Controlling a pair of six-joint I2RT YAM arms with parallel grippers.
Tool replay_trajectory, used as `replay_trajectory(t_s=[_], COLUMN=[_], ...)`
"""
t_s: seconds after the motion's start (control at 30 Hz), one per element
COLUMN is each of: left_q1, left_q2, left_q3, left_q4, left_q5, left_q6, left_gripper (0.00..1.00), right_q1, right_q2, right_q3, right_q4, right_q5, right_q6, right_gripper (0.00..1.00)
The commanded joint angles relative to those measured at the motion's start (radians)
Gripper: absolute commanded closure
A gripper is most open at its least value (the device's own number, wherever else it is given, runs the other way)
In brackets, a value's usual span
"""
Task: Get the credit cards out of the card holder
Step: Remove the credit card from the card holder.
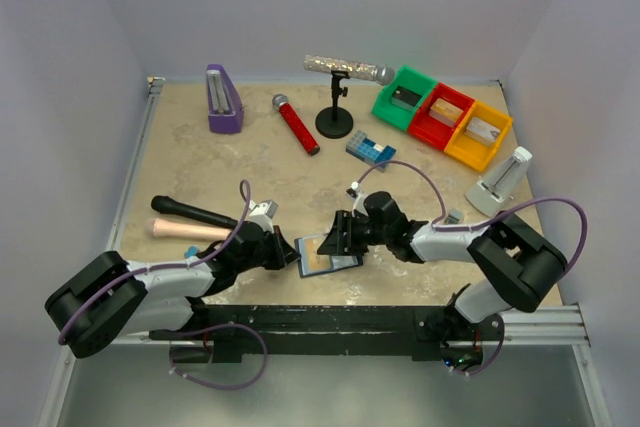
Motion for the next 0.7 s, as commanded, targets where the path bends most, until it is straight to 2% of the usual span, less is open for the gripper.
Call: replay_trajectory(t_s=[0.0,0.67], left_q1=[0.005,0.005], left_q2=[-0.002,0.031], left_q3=[-0.004,0.005], left_q4=[0.043,0.050], left_q5=[-0.015,-0.007], left_q6=[0.004,0.008], left_gripper=[1.00,1.00], right_q1=[-0.003,-0.003], right_q2=[0.012,0.054], right_q3=[0.002,-0.021], right_q4=[0.018,0.207], right_q5=[-0.002,-0.113], right_q6=[-0.019,0.031], right_gripper=[0.44,0.45])
